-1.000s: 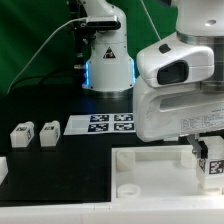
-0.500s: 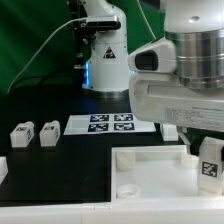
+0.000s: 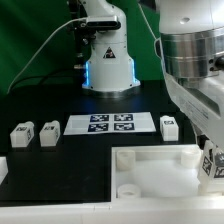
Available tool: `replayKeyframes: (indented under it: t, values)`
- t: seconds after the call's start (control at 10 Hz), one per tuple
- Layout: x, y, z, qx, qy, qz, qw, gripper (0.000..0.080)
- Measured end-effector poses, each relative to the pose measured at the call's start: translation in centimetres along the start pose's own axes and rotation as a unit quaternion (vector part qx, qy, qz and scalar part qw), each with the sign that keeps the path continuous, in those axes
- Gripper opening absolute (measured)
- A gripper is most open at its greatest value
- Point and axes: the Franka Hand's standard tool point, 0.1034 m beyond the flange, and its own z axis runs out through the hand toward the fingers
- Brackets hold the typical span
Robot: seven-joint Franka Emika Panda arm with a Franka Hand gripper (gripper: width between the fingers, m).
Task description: Assemble one leg
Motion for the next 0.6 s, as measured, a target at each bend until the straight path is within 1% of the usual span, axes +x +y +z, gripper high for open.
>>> replayKeyframes:
  t: [0.1,0.2,0.3,0.4,0.5,0.6]
  values:
    - [0.0,0.1,0.0,0.003,0.001,0.000,1.000,0.0299]
    - [-0.1,0.1,0.1,0.002,0.001,-0.020,1.000,0.0299]
    - [-0.1,0.1,0.1,0.002,0.001,-0.046,0.999,0.0503]
    - [-0.5,0.1,0.2,0.002,0.003,-0.110,0.994,0.0503]
    - [-1.1,0.2,0.4,0.000,0.003,-0.188,0.982,0.0621]
    - [-1.3,0.3,0.4,-0.001,0.004,-0.285,0.958,0.0641]
